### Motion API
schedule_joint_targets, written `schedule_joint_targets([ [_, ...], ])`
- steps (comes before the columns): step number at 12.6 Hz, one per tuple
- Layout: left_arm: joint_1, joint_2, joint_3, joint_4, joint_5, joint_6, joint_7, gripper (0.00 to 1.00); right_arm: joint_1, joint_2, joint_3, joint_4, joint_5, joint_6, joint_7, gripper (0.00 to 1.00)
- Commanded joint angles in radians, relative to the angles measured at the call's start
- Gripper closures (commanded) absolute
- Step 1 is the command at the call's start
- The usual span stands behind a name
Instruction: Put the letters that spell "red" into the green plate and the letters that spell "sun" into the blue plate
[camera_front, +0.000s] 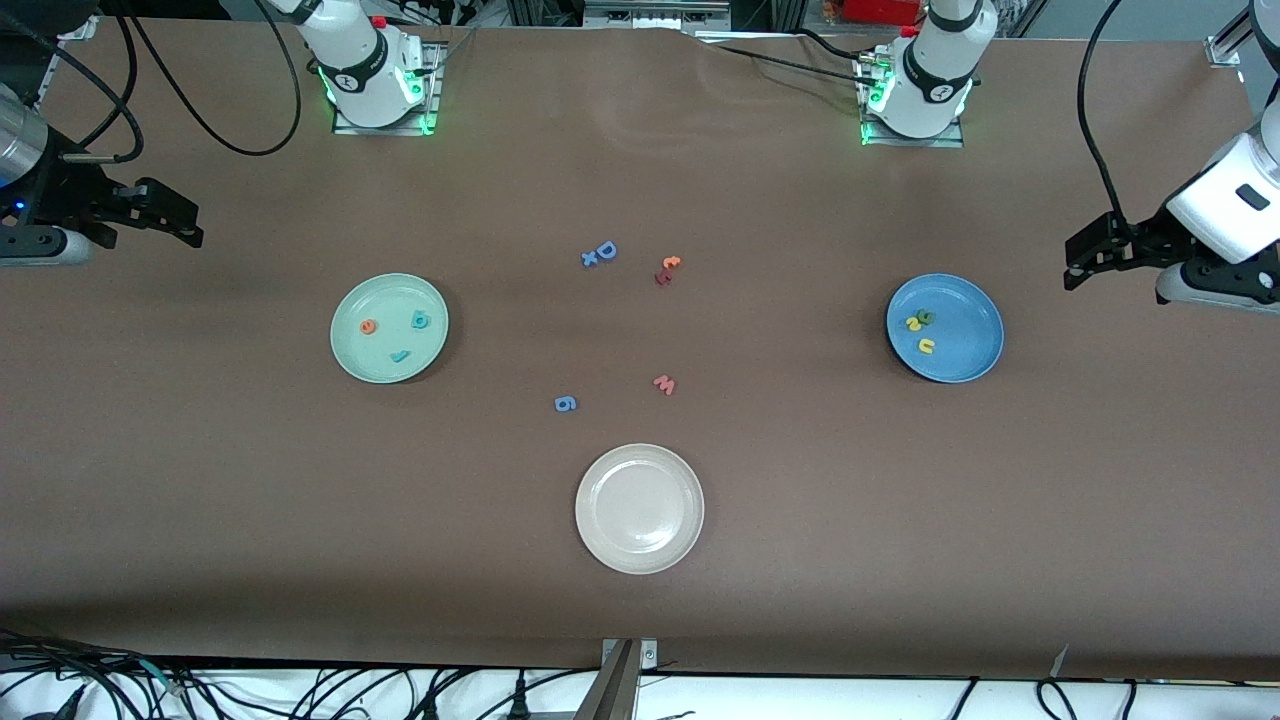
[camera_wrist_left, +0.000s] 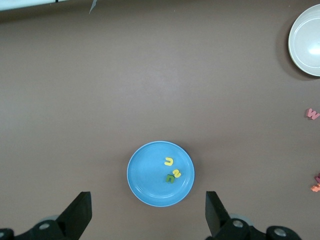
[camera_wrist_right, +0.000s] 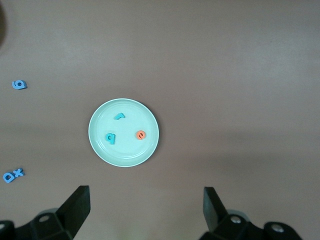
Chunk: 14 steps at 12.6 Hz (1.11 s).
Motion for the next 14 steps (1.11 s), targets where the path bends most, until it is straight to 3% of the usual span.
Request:
schedule_joint_targets([
  [1, 0.003, -0.029, -0.011, -0.021, -0.008, -0.002, -0.028, 0.00, 0.007, -0.007, -0.002, 0.000, -0.013, 0.003, -0.011, 0.00],
  [14, 0.016, -0.007, -0.003, -0.001, -0.028, -0.024, -0.025, 0.00, 0.007, 0.007, -0.002, 0.020, -0.007, -0.003, -0.011, 0.00],
])
